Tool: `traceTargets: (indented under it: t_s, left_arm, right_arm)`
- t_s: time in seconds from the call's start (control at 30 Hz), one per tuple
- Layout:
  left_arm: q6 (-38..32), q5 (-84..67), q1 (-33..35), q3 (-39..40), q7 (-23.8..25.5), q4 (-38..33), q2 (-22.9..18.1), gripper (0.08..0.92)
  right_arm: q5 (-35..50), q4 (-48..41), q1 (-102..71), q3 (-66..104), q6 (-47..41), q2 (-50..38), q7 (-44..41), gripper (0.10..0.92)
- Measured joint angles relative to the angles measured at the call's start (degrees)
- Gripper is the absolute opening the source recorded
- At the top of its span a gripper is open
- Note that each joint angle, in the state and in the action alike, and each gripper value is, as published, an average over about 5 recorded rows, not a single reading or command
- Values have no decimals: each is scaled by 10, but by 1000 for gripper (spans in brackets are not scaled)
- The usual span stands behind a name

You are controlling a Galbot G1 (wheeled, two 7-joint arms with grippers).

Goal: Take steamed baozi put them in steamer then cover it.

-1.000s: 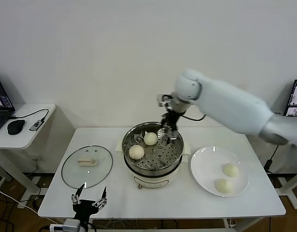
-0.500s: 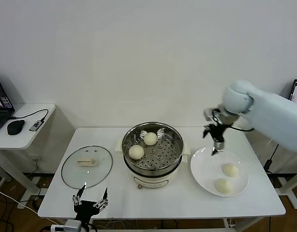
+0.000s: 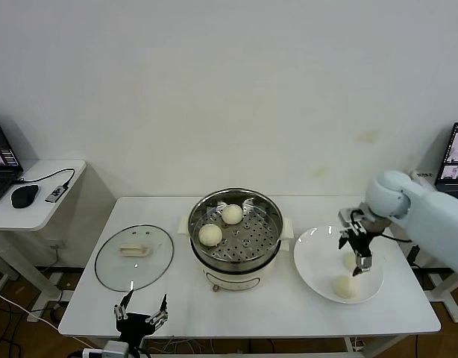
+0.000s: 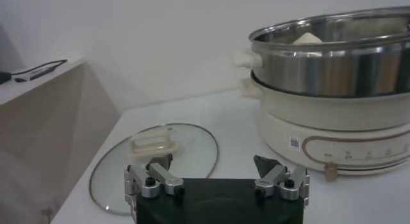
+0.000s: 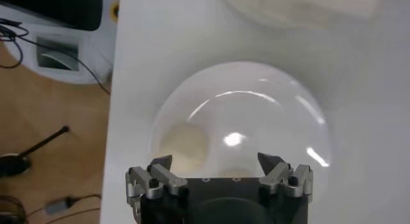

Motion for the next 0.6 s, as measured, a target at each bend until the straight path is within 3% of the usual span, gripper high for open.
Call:
traceTargets:
  t_s: [0.6]
  left_arm:
    - [-1, 5, -3, 1, 0, 17, -2, 823]
  right_arm:
    - [-48, -46, -109, 66, 5, 29, 26, 823]
